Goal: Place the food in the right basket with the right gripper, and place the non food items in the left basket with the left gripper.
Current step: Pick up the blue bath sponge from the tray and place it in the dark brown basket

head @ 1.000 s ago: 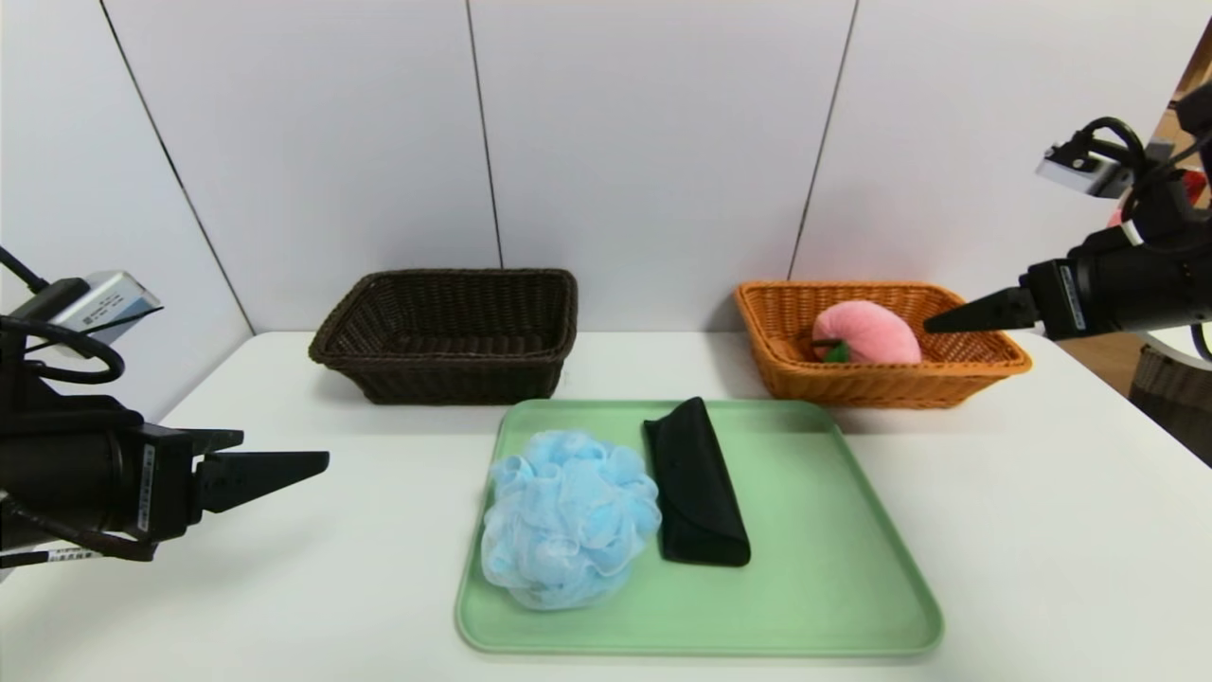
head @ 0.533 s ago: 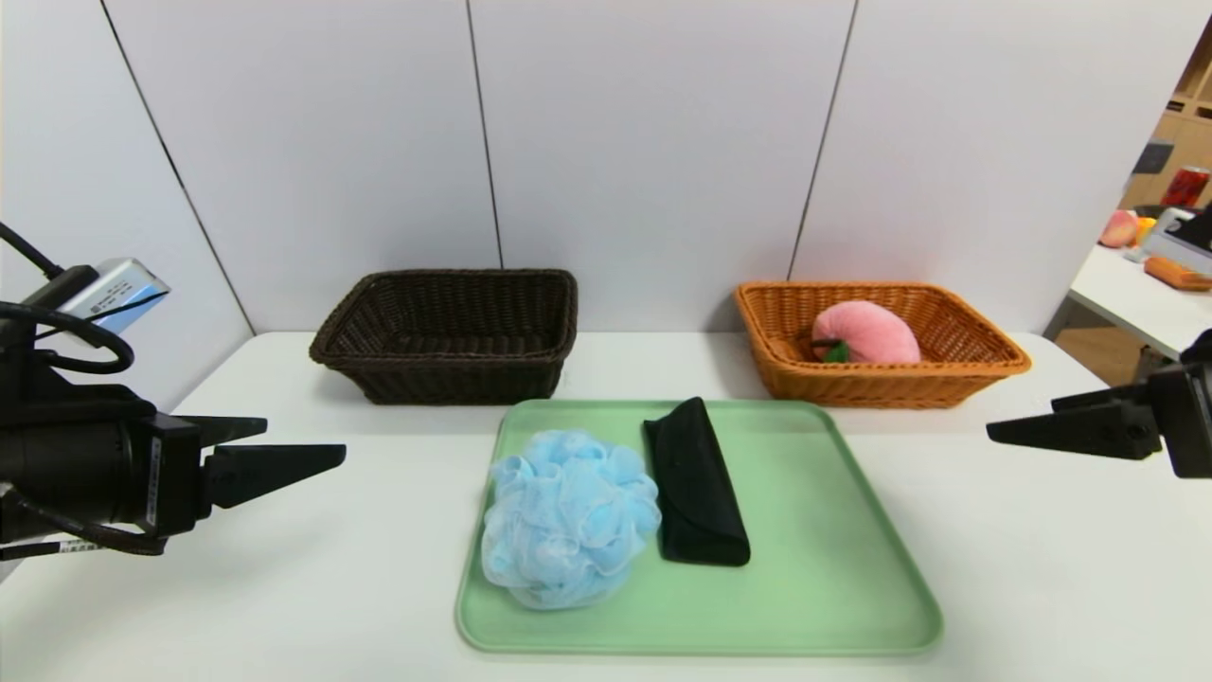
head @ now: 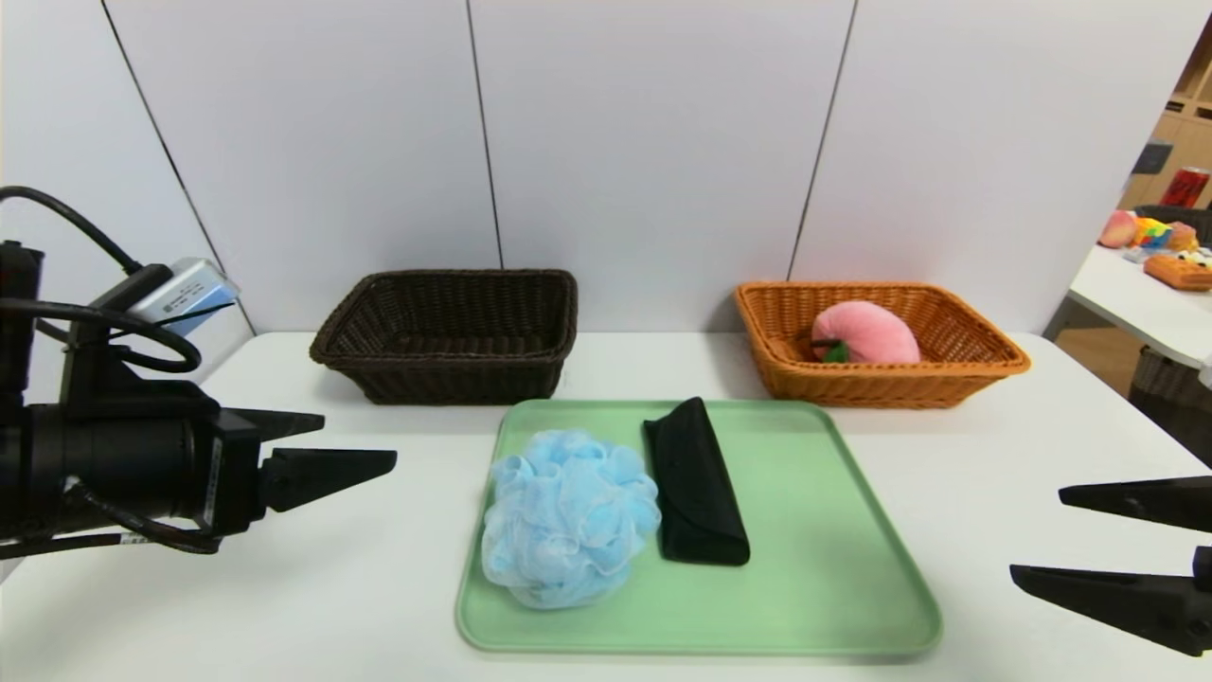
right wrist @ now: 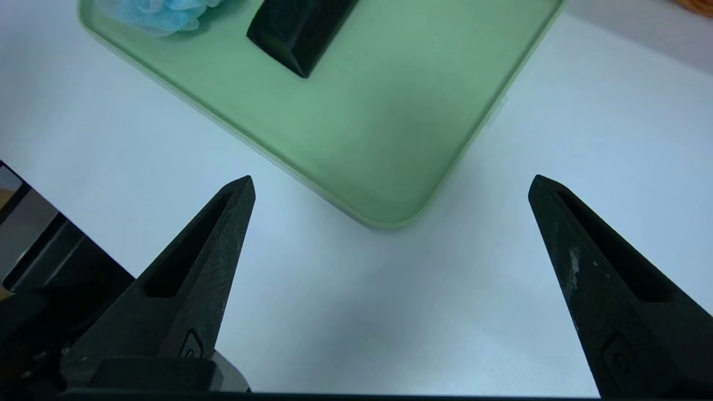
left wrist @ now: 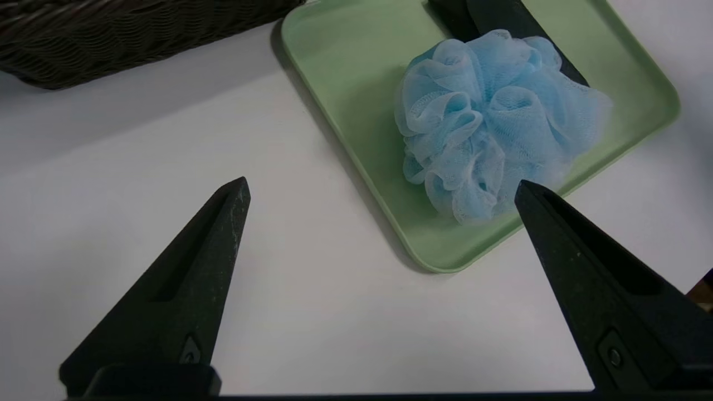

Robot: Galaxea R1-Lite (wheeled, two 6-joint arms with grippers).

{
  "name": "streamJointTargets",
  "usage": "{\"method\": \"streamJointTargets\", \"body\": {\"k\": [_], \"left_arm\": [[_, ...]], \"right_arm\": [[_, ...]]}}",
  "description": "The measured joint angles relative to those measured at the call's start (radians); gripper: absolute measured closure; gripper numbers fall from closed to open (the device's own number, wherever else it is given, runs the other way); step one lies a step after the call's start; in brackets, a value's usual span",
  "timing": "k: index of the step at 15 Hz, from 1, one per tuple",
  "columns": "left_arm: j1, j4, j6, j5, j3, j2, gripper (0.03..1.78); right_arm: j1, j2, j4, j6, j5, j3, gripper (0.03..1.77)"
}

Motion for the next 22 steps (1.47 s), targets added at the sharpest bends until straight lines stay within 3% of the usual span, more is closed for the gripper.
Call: {"method": "streamJointTargets", "body": {"k": [6, 14, 18, 22], "left_arm": [[-0.128, -0.122, 0.000, -0.003, -0.035, 0.123, 0.12], [-0.370, -0.102, 0.004, -0.006, -0.133, 0.261, 0.12], [-0.398, -0.107, 0.068, -0.065, -0.119, 0.317, 0.12], [-0.394, -0.113, 0.201, -0.071, -0.084, 0.354, 0.12]], "right_arm": [[0.023, -0.032, -0.018, 0.064, 0.000, 0.029, 0.11], [0.023, -0.030, -0.015, 0.084, -0.002, 0.033, 0.11], [0.022, -0.034, -0.010, 0.086, -0.002, 0.034, 0.10], [0.018, -0.045, -0.009, 0.086, -0.003, 0.037, 0.10]]}}
